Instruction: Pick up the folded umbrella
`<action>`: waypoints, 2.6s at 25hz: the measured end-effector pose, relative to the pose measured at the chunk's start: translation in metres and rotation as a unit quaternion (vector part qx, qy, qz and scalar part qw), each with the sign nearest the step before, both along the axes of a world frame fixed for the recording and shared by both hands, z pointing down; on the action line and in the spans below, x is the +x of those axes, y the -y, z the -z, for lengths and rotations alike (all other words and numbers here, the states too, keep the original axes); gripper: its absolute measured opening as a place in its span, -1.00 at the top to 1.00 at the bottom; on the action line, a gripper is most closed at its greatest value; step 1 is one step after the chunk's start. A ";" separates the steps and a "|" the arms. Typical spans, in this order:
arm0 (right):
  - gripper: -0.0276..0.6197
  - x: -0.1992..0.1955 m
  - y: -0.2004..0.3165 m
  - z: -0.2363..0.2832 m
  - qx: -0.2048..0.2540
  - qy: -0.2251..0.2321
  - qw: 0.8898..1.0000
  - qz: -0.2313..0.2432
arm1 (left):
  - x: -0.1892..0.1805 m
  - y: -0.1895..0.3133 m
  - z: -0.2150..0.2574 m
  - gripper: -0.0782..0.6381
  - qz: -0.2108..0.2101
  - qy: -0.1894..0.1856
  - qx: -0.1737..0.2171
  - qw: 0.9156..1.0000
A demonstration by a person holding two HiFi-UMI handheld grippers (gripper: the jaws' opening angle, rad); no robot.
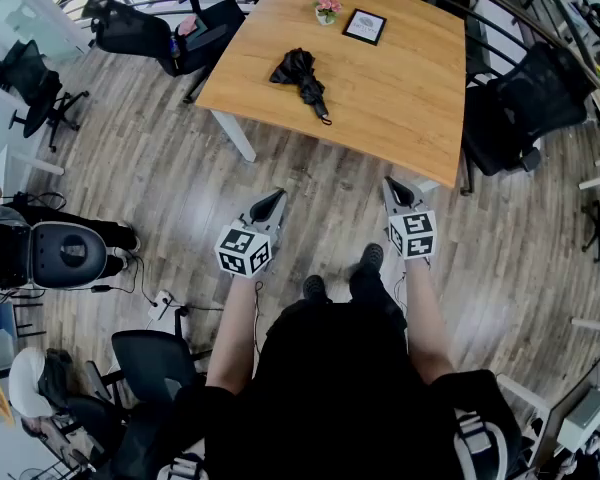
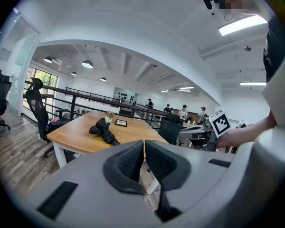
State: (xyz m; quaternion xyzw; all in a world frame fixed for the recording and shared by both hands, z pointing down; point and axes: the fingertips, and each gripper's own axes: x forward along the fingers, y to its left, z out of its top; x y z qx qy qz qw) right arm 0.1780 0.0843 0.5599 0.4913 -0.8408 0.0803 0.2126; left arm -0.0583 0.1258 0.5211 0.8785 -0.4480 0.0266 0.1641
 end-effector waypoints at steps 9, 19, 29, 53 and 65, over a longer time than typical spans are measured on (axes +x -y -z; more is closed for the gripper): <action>0.89 -0.004 -0.010 0.003 0.004 -0.008 1.000 0.008 | -0.009 -0.005 0.014 0.70 0.007 0.016 0.024 1.000; 0.89 -0.026 -0.020 0.011 0.018 -0.008 1.000 0.022 | -0.032 -0.011 0.027 0.70 0.035 0.024 0.035 0.999; 0.89 -0.030 -0.029 0.015 0.022 -0.005 0.999 0.027 | -0.039 -0.018 0.025 0.70 0.047 0.018 0.033 0.998; -0.15 -0.046 -0.043 0.013 0.030 0.016 0.998 0.048 | -0.064 -0.026 0.021 0.10 0.088 0.019 0.049 0.995; -0.15 -0.044 -0.041 0.011 0.020 0.011 0.999 0.039 | -0.067 -0.018 0.017 0.10 0.087 0.014 0.038 0.995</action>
